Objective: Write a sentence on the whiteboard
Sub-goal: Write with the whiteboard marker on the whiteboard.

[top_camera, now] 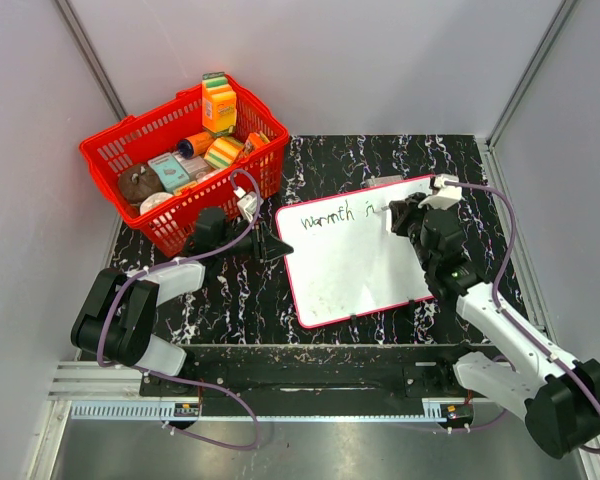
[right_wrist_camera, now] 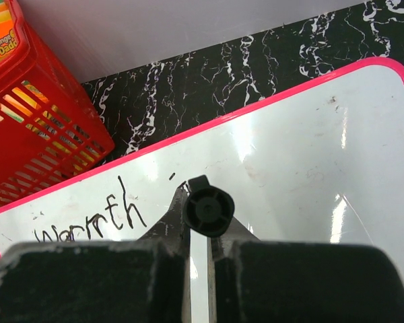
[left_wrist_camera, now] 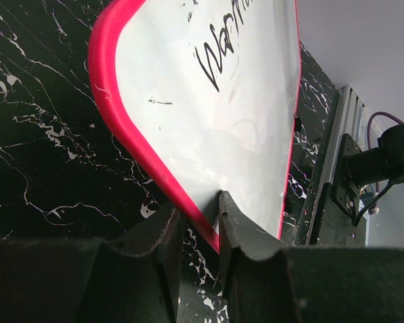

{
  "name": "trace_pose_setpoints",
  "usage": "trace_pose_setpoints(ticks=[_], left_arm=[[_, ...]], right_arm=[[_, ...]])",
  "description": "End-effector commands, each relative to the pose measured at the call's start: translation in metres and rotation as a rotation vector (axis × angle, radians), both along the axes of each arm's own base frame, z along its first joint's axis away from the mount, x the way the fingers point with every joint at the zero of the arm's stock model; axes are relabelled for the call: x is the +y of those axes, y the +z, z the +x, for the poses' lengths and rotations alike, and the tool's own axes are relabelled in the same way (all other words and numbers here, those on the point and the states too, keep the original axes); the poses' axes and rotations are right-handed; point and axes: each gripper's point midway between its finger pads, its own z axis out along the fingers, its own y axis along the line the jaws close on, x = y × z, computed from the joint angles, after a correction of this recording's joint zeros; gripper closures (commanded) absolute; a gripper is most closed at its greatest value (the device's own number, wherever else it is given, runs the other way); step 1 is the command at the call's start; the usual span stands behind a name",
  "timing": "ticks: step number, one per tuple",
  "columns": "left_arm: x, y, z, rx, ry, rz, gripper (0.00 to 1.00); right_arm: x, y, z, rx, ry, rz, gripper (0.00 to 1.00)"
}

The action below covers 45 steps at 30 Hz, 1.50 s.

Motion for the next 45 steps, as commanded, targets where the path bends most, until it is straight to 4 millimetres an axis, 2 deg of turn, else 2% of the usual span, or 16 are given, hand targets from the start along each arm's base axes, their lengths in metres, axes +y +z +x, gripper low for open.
trace_pose_setpoints(ticks=[1, 10, 27, 45], left_arm=[[-0.003, -0.001, 0.005, -0.11, -0.016, 0.056, 1.0], [-0.003, 0.0, 0.005, -0.111, -0.015, 0.056, 1.0], [-0.003, 0.0, 0.004, -0.111, -0.016, 0.056, 1.0], [-0.003, 0.0, 0.004, -0.114, -0.018, 0.055, 1.0]], right_arm=[[-0.002, -0.011, -0.005, 0.031, 0.003, 0.002, 1.0], [-0.006, -0.005, -0.001, 0.018, -0.022, -0.003, 1.0], [-0.002, 0.021, 0.016, -0.039, -0.037, 0.009, 1.0], [-0.014, 0.022, 0.019, -0.048, -0.093, 0.001, 1.0]])
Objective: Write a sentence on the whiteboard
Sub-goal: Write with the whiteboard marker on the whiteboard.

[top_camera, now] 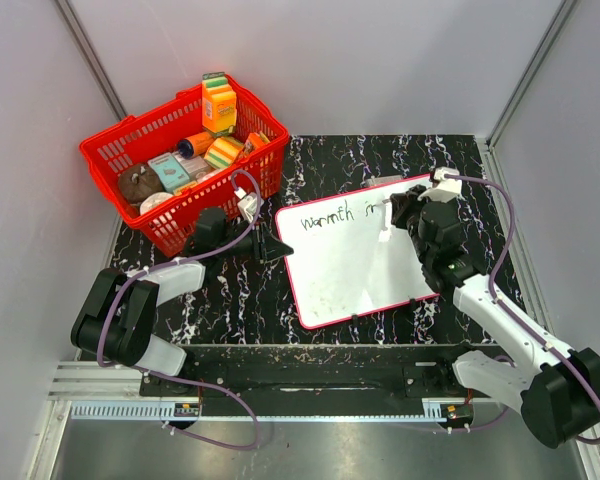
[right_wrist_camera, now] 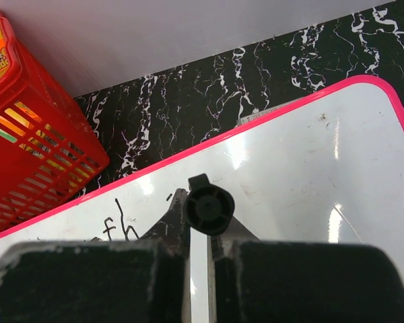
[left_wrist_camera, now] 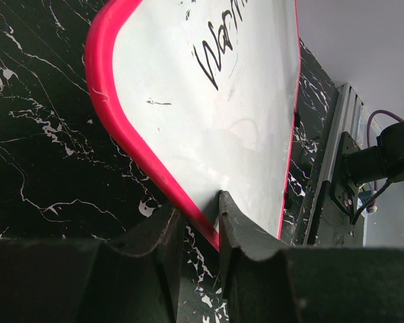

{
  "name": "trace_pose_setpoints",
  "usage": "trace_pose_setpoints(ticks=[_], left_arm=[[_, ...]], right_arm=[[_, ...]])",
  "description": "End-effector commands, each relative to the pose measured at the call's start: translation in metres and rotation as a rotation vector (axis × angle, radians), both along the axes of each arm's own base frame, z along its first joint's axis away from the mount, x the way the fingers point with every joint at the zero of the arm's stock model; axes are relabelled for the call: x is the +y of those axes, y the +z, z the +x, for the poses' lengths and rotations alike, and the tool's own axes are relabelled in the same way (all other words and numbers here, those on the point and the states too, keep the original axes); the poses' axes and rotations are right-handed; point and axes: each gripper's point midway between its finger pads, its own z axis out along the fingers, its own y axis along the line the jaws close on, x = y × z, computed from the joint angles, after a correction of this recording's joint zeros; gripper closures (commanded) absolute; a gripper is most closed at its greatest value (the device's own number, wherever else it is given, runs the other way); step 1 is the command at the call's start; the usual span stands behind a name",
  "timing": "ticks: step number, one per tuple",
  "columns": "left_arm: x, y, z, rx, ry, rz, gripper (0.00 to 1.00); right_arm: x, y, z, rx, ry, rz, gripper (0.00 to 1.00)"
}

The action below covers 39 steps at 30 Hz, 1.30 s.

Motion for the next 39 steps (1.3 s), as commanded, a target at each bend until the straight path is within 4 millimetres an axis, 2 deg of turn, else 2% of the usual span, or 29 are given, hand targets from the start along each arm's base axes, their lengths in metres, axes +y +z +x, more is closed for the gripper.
trace_pose_setpoints(ticks=[1, 13, 23, 26, 36, 39], left_arm=[[-0.003, 0.002, 0.006, -0.127, -0.016, 0.05, 1.0], [-0.003, 0.002, 0.006, -0.126, -0.014, 0.052, 1.0], [-0.004, 0.002, 0.006, -0.126, -0.016, 0.051, 1.0], [-0.003, 0.001, 0.006, -0.124, -0.013, 0.054, 1.0], [-0.004, 0.003, 0.007, -0.129, -0.014, 0.051, 1.0], [-0.003, 0.002, 0.006, -0.127, -0.014, 0.051, 1.0]], right_arm=[[-0.012, 0.017, 0.005, -0.042, -0.056, 0.001, 1.0], [-0.012, -0.004, -0.006, 0.005, -0.03, -0.012, 1.0], [-0.01, -0.011, -0.016, 0.019, 0.002, -0.004, 1.0], [-0.01, -0.007, -0.018, 0.013, 0.002, 0.009, 1.0], [-0.021, 0.044, -0.044, -0.118, 0.008, 0.063, 1.0], [-0.021, 0.045, -0.048, -0.12, 0.021, 0.051, 1.0]])
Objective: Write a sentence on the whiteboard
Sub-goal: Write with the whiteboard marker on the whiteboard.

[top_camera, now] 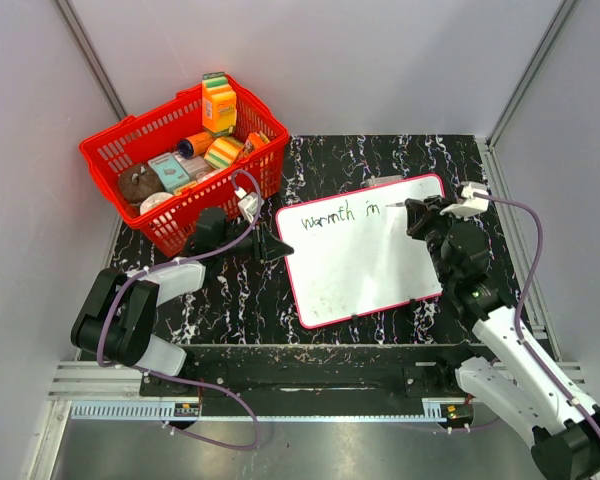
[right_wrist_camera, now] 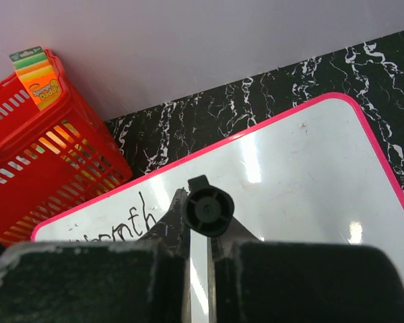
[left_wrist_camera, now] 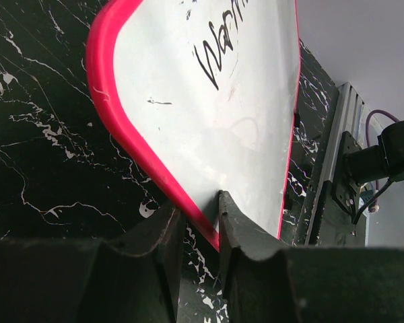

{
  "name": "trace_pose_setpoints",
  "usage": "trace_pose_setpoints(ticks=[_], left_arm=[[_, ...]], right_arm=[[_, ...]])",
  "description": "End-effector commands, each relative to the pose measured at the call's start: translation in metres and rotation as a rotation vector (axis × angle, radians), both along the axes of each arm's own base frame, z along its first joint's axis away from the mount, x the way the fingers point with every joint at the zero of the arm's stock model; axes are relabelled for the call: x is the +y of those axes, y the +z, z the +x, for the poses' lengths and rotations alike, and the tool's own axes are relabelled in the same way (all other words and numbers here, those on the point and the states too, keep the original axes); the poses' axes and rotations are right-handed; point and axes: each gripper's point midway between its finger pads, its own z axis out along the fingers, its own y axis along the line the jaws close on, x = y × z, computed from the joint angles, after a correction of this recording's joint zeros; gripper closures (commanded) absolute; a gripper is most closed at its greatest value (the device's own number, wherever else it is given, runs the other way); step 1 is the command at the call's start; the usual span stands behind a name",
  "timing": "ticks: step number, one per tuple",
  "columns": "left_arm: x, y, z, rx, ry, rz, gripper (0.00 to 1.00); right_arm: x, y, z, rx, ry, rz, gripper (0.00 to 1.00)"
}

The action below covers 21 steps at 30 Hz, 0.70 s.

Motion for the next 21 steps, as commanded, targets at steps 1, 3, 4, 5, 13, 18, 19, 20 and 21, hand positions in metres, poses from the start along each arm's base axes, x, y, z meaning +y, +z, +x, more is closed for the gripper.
trace_pose_setpoints(ticks=[1, 3, 4, 5, 13, 18, 19, 20, 21], left_arm=[[-0.003, 0.001, 0.006, -0.115, -0.01, 0.052, 1.0], [-0.003, 0.001, 0.006, -0.114, -0.01, 0.052, 1.0], [-0.003, 0.001, 0.006, -0.115, -0.01, 0.052, 1.0], [-0.003, 0.001, 0.005, -0.115, -0.012, 0.053, 1.0], [-0.003, 0.001, 0.006, -0.115, -0.011, 0.053, 1.0], [-0.002, 0.0, 0.006, -0.114, -0.008, 0.055, 1.0], [-0.002, 0.001, 0.007, -0.114, -0.006, 0.057, 1.0], [-0.002, 0.0, 0.007, -0.113, -0.006, 0.057, 1.0], [-0.002, 0.001, 0.007, -0.114, -0.006, 0.057, 1.0]], right_arm=[[0.0, 0.009, -0.006, -0.017, 0.023, -0.003, 1.0], [0.003, 0.008, -0.008, -0.016, 0.043, -0.009, 1.0], [0.004, 0.008, -0.008, -0.017, 0.051, -0.014, 1.0], [0.007, 0.007, -0.008, -0.014, 0.065, -0.016, 1.0], [0.027, 0.001, -0.008, 0.028, 0.166, -0.024, 1.0], [0.046, -0.009, -0.012, 0.047, 0.23, -0.015, 1.0], [0.055, -0.011, -0.015, 0.051, 0.253, -0.024, 1.0], [0.058, -0.012, -0.015, 0.05, 0.247, -0.04, 1.0], [0.062, -0.011, -0.017, 0.045, 0.25, -0.048, 1.0]])
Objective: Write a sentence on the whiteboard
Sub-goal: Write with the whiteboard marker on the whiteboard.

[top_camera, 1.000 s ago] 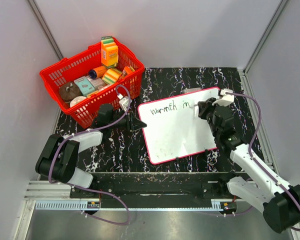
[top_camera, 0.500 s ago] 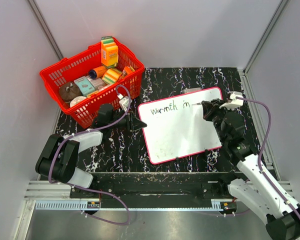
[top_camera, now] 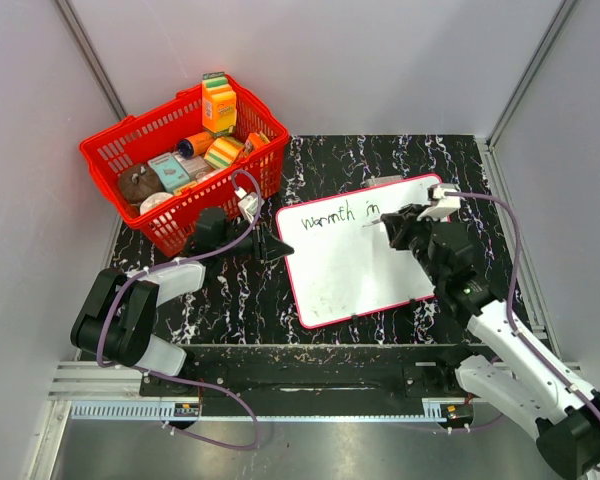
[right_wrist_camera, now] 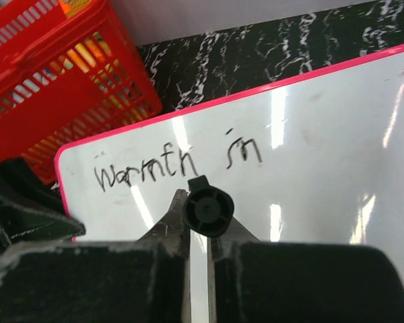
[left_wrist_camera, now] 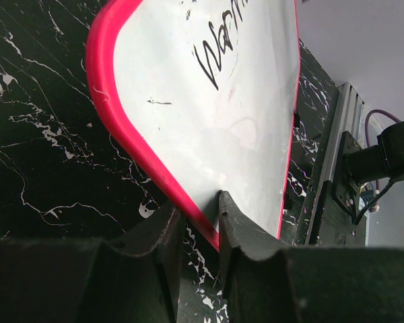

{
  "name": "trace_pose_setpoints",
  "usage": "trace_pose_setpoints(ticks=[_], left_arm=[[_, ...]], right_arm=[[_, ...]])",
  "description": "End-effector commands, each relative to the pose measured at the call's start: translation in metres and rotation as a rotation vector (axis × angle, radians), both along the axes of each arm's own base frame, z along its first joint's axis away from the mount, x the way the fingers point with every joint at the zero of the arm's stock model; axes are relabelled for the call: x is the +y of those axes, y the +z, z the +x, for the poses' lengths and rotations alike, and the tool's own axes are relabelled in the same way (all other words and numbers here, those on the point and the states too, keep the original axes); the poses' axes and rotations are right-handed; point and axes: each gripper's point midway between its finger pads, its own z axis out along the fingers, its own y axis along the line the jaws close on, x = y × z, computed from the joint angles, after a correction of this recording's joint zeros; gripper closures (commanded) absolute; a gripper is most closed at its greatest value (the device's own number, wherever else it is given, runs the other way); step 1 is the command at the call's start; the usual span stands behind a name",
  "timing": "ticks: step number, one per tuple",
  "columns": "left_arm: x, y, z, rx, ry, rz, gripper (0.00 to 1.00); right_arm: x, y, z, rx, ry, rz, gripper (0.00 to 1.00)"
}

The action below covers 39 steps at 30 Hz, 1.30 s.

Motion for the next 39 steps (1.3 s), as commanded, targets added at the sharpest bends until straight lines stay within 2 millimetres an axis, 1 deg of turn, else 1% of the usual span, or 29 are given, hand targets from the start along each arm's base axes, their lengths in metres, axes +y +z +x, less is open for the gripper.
trace_pose_setpoints(ticks=[1, 3, 5, 7, 8, 9, 12, 18, 23, 27, 30, 32, 34, 39], left_arm=[[-0.002, -0.001, 0.007, -0.11, -0.003, 0.058, 1.0], [-0.002, 0.0, 0.007, -0.111, -0.005, 0.057, 1.0], [-0.002, 0.0, 0.008, -0.113, -0.003, 0.058, 1.0], [-0.002, 0.0, 0.008, -0.113, -0.003, 0.058, 1.0], [-0.002, 0.0, 0.008, -0.111, -0.004, 0.058, 1.0], [-0.002, 0.0, 0.008, -0.113, -0.005, 0.057, 1.0], [-0.002, 0.0, 0.008, -0.111, -0.005, 0.058, 1.0], [-0.002, 0.0, 0.008, -0.111, -0.006, 0.056, 1.0], [-0.001, -0.001, 0.008, -0.113, -0.002, 0.062, 1.0], [-0.001, -0.001, 0.008, -0.11, -0.002, 0.063, 1.0], [-0.001, -0.001, 0.009, -0.11, -0.001, 0.065, 1.0], [-0.001, -0.002, 0.008, -0.107, -0.002, 0.064, 1.0], [-0.002, -0.002, 0.008, -0.107, -0.004, 0.064, 1.0], [-0.002, -0.002, 0.008, -0.107, -0.004, 0.064, 1.0]], right_arm=[[0.034, 0.014, -0.011, -0.045, 0.087, -0.007, 1.0], [0.04, 0.014, -0.011, -0.054, 0.083, -0.024, 1.0], [0.052, 0.009, -0.016, -0.047, 0.112, -0.034, 1.0], [0.061, 0.008, -0.018, -0.05, 0.132, -0.032, 1.0], [0.065, 0.004, -0.018, -0.045, 0.136, -0.043, 1.0], [0.074, 0.004, -0.023, -0.051, 0.161, -0.043, 1.0], [0.086, 0.006, -0.027, -0.068, 0.18, -0.059, 1.0], [0.093, 0.017, -0.029, -0.124, 0.2, -0.054, 1.0], [0.101, 0.012, -0.028, -0.129, 0.231, -0.073, 1.0], [0.108, 0.014, -0.027, -0.139, 0.247, -0.07, 1.0], [0.117, 0.013, -0.028, -0.154, 0.257, -0.097, 1.0], [0.12, 0.014, -0.028, -0.161, 0.242, -0.118, 1.0], [0.127, 0.018, -0.033, -0.182, 0.255, -0.119, 1.0], [0.129, 0.016, -0.033, -0.202, 0.206, -0.146, 1.0]])
